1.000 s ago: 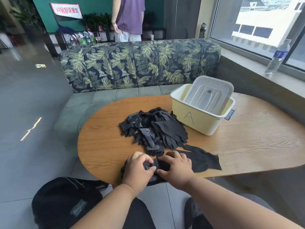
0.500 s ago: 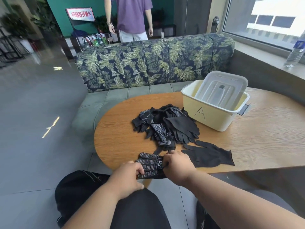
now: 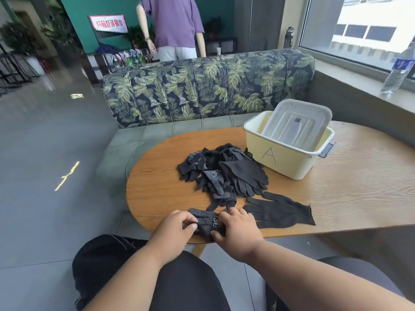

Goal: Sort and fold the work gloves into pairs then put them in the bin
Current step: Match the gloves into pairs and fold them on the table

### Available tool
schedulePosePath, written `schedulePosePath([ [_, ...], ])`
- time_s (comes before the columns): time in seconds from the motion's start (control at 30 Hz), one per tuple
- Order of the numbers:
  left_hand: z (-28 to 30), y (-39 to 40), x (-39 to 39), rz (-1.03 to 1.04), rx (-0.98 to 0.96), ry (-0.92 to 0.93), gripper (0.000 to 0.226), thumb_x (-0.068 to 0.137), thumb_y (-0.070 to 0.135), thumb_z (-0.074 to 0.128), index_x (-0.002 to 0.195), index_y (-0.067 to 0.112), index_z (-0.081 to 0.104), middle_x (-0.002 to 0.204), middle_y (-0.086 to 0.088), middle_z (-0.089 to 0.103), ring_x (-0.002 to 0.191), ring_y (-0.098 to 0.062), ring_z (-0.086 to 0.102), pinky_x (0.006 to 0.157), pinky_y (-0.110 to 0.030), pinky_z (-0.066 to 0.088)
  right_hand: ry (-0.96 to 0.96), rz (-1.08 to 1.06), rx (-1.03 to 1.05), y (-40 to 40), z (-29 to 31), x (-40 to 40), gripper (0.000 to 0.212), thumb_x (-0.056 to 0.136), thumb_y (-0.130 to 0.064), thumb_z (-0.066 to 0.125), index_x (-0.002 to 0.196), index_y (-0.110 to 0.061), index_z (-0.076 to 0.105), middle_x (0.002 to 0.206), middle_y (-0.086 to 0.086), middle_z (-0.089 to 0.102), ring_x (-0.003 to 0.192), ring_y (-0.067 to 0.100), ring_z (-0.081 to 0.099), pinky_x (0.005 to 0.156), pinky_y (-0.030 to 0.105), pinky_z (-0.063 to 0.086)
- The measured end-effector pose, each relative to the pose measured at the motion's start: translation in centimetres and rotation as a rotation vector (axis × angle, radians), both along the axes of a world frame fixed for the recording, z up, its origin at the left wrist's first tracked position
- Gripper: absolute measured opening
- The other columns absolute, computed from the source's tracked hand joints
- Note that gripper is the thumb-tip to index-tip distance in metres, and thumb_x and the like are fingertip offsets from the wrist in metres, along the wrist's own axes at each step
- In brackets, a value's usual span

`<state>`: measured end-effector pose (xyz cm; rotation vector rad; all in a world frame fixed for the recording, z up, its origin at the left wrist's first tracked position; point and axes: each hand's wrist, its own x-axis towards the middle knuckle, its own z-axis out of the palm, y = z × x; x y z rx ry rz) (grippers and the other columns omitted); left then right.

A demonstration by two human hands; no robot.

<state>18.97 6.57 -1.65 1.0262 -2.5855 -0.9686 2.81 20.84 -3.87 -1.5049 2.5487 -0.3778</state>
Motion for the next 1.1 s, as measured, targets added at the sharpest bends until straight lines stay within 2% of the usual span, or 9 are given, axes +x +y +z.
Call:
schedulePosePath([
  [0.07, 0.3, 0.2, -0.5, 0.050, 0.060, 0.028, 0.004, 0.095, 0.034, 0.067, 0.096, 0.036, 0.069, 0.099, 0.016, 0.065, 0.092, 0.001, 0.060, 0.074, -0.013, 0.041, -0.008, -0.010, -0.011, 0.2, -0.2, 0.1, 0.034, 0.086, -0.058, 0.048, 0.104, -0.030, 0.057, 0.111, -0.003, 0.054, 0.114, 0.028, 0.050, 0.097, 0.041, 0.040],
  [0.23, -0.2, 0.2, -2.4, 0.060, 0.248, 0.090, 0.004, 0.093, 0.030, 0.071, 0.096, 0.032, 0.073, 0.093, 0.015, 0.075, 0.087, 0.000, 0.067, 0.084, -0.024, 0.054, -0.012, -0.005, 0.004, 0.3, -0.3, 0.0, 0.042, 0.081, -0.060, 0.054, 0.112, -0.031, 0.056, 0.114, -0.003, 0.053, 0.115, 0.028, 0.047, 0.100, 0.042, 0.038],
  [0.43, -1.7, 1.0, -4.9, 0.160, 0.245, 0.113, 0.004, 0.090, 0.025, 0.074, 0.091, 0.028, 0.071, 0.084, 0.006, 0.074, 0.080, -0.008, 0.068, 0.085, -0.034, 0.056, -0.003, 0.004, -0.028, 0.6, -0.8, -0.2, 0.047, 0.079, -0.062, 0.051, 0.113, -0.030, 0.056, 0.113, -0.003, 0.054, 0.113, 0.028, 0.049, 0.098, 0.042, 0.039],
  [0.53, -2.4, 1.6, -5.3, 0.214, 0.188, 0.101, 0.010, 0.088, 0.027, 0.076, 0.090, 0.030, 0.067, 0.084, 0.010, 0.072, 0.079, -0.005, 0.066, 0.083, -0.035, 0.055, -0.025, 0.017, -0.040, 1.0, -0.8, -0.4, 0.044, 0.083, -0.057, 0.052, 0.118, -0.031, 0.055, 0.116, -0.005, 0.054, 0.113, 0.026, 0.047, 0.098, 0.040, 0.036],
  [0.63, -2.5, 2.3, -5.3, 0.263, 0.047, 0.063, 0.022, 0.084, 0.034, 0.078, 0.088, 0.031, 0.057, 0.086, 0.012, 0.064, 0.079, -0.004, 0.061, 0.070, -0.030, 0.048, -0.099, -0.009, -0.105, 1.1, -0.3, -1.0, 0.037, 0.088, -0.047, 0.050, 0.122, -0.034, 0.057, 0.117, -0.008, 0.060, 0.112, 0.023, 0.048, 0.098, 0.039, 0.035],
  [0.77, -2.6, 2.5, -5.1, 0.253, 0.013, 0.079, 0.029, 0.084, 0.038, 0.079, 0.082, 0.027, 0.052, 0.075, 0.005, 0.062, 0.068, -0.009, 0.058, 0.059, -0.026, 0.042, -0.039, -0.065, -0.137, 1.1, -0.3, -2.5, 0.023, 0.096, -0.042, 0.052, 0.112, -0.034, 0.065, 0.110, -0.006, 0.062, 0.110, 0.025, 0.051, 0.091, 0.039, 0.039],
  [0.87, -2.6, 2.6, -4.9, 0.211, -0.024, 0.069, 0.022, 0.086, 0.041, 0.076, 0.078, 0.028, 0.059, 0.077, 0.010, 0.065, 0.071, -0.005, 0.060, 0.064, -0.027, 0.049, -0.013, -0.122, -0.072, 1.3, -0.3, -3.5, 0.034, 0.088, -0.050, 0.057, 0.118, -0.035, 0.061, 0.118, -0.003, 0.054, 0.113, 0.026, 0.048, 0.096, 0.040, 0.040],
  [1.0, -3.1, 2.7, -4.5, 0.133, -0.074, 0.076, 0.007, 0.093, 0.029, 0.068, 0.087, 0.033, 0.068, 0.091, 0.016, 0.063, 0.082, -0.003, 0.061, 0.080, -0.033, 0.055, -0.060, -0.165, 0.007, 1.0, 0.0, -4.1, 0.050, 0.081, -0.060, 0.060, 0.125, -0.036, 0.054, 0.120, -0.002, 0.056, 0.117, 0.028, 0.048, 0.098, 0.042, 0.038],
  [1.1, -3.4, 3.1, -4.6, 0.018, -0.312, 0.007, 0.011, 0.091, 0.023, 0.068, 0.095, 0.032, 0.073, 0.099, 0.017, 0.064, 0.100, -0.012, 0.056, 0.090, -0.030, 0.050, -0.086, -0.169, 0.023, 0.7, 0.5, -4.5, 0.054, 0.077, -0.058, 0.062, 0.126, -0.039, 0.049, 0.120, -0.004, 0.061, 0.116, 0.028, 0.049, 0.096, 0.043, 0.036],
])
